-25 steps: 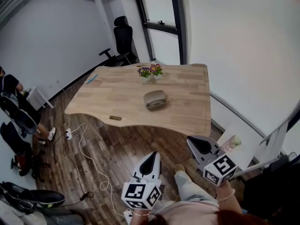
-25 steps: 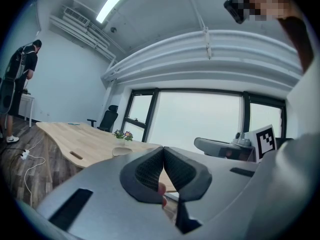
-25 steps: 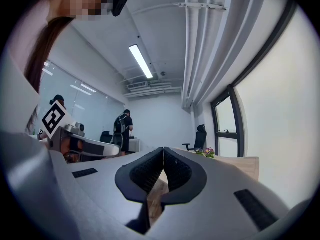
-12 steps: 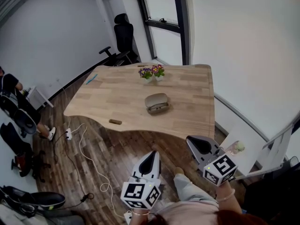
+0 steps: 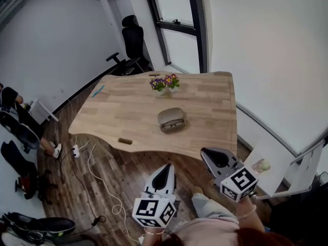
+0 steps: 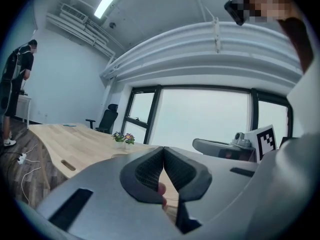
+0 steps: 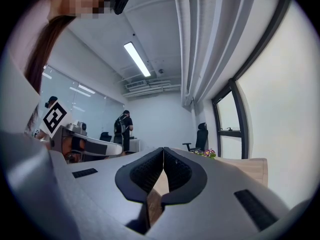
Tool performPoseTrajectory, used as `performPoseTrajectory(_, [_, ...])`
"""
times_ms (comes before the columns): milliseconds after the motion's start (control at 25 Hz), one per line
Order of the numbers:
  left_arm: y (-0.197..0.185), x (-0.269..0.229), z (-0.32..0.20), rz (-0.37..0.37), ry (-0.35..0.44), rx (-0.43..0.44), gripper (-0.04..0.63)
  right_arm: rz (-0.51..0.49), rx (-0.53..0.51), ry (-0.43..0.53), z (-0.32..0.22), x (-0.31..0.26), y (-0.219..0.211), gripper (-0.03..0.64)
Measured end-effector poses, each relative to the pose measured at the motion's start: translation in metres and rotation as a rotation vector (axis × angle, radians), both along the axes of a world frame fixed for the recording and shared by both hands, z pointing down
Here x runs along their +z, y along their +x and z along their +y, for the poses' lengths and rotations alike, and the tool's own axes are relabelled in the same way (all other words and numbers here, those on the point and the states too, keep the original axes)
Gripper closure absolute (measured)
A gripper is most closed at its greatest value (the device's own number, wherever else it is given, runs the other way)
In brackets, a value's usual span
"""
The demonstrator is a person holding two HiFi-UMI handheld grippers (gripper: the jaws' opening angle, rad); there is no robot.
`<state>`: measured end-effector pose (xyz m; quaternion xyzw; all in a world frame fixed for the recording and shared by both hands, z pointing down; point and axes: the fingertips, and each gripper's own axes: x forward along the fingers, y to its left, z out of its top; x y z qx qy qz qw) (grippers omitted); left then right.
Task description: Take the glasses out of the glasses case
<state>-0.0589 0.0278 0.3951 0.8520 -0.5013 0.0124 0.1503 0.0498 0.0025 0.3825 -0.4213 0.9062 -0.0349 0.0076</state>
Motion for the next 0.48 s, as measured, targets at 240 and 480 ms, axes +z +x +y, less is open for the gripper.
performPoseTrajectory(240, [0.004,-0.002,-0.034,-0.006,-0.004,0.001,0.595,-0.002,-0.003,-0.004,-0.035,-0.001,0.004,0.615])
performPoseTrajectory(480, [0.005,-0.004,-0.073,-0.006,-0.007,-0.014,0.595,0.009,-0.023,-0.006,-0.075,-0.002,0.003,0.617])
